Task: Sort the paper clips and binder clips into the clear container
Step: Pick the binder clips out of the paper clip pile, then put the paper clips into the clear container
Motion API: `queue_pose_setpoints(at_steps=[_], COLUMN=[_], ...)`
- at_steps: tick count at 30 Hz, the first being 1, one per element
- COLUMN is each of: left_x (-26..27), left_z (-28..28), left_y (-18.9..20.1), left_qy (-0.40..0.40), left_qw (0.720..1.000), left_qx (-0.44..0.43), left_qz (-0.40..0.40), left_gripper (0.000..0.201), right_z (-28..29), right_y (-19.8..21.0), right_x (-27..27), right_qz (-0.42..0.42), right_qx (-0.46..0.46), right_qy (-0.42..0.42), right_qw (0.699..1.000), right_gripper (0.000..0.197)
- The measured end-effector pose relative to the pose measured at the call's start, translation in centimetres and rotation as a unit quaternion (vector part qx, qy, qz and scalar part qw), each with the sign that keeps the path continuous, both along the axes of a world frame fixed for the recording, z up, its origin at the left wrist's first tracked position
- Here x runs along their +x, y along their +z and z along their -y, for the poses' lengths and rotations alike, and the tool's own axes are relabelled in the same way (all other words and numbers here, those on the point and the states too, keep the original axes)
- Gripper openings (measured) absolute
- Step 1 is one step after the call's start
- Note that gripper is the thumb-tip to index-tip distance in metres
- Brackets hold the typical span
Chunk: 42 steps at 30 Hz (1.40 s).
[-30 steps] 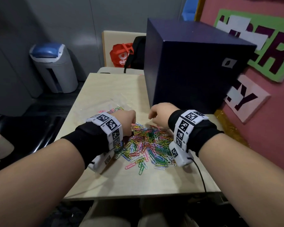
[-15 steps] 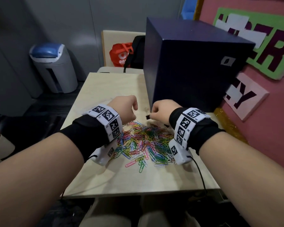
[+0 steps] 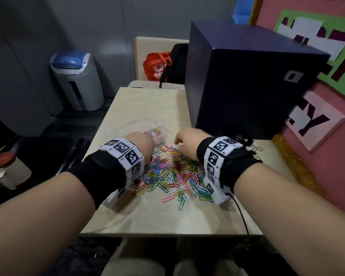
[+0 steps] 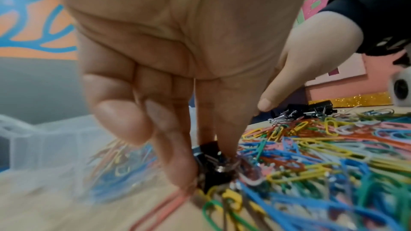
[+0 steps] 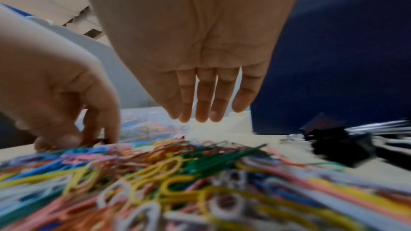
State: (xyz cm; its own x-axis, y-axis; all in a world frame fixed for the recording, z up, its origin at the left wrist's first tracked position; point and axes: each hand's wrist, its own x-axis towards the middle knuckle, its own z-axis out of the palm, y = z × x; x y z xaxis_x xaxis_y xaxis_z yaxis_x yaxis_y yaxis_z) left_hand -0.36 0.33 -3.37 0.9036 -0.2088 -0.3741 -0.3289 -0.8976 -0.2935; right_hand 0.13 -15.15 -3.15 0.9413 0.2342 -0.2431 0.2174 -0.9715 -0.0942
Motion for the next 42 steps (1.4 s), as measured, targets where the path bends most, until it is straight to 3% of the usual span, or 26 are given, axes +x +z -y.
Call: queue_pose_setpoints(at_steps=[4,8,13,18,24,29,35,37,39,41,42], left_x=[-0.4,-0.7,-0.5,-0.6,-0.3,0.4,1.1,1.2,1.1,1.0,0.9], left_z=[-0.7,-1.1,-1.2,-0.6,0.5,2.7,6.9,8.2,9.3,10.2,10.4], left_y=[-0.4,-0.7,-1.0,0.0,1.5,1.8,1.3,1.3,1.3,1.3,1.3], left_qy=[0.008,0.017,0.007,-0.01,-0.004,-0.01,-0.001,0.017,0.05,0.058,0.051], left_qw=[0.999,0.996,0.994,0.994,0.987,0.981,0.974,0.96,0.926,0.895,0.892], left_qx=[-0.033,-0.082,-0.103,-0.107,-0.156,-0.188,-0.222,-0.278,-0.374,-0.441,-0.447], left_qz=[0.012,0.025,0.019,-0.002,0.032,0.056,0.03,0.029,0.031,0.035,0.026], left_gripper=[0.024,0.02,0.002,0.022,0.004,0.023,0.027,0.026,0.025,0.033,0.039], right_z=[-2.9,-3.9,-3.3,-2.7,-1.0,2.1,6.1,6.9,7.7,8.3,8.5], right_y=[-0.8,-0.4,0.0,0.2,0.4,1.1,1.7,1.9,2.2,2.6,2.7], right_x=[0.1,0.2,-0.1,0.1,0.4,0.1,-0.9,-1.1,-1.3,-1.4,-1.5], right_qz=[-0.02,-0.036,-0.001,0.003,0.008,-0.011,-0.021,-0.03,-0.021,-0.014,-0.02], right_qx=[-0.05,-0.117,-0.084,-0.063,-0.03,-0.044,-0.029,-0.045,-0.057,-0.075,-0.085], right_qy=[0.091,0.107,0.064,0.036,-0.025,-0.092,-0.183,-0.211,-0.238,-0.256,-0.259], right_qw=[0.994,0.987,0.994,0.997,0.999,0.995,0.982,0.976,0.969,0.964,0.962], right_gripper=[0.039,0.037,0.032,0.029,0.027,0.026,0.033,0.034,0.034,0.033,0.033])
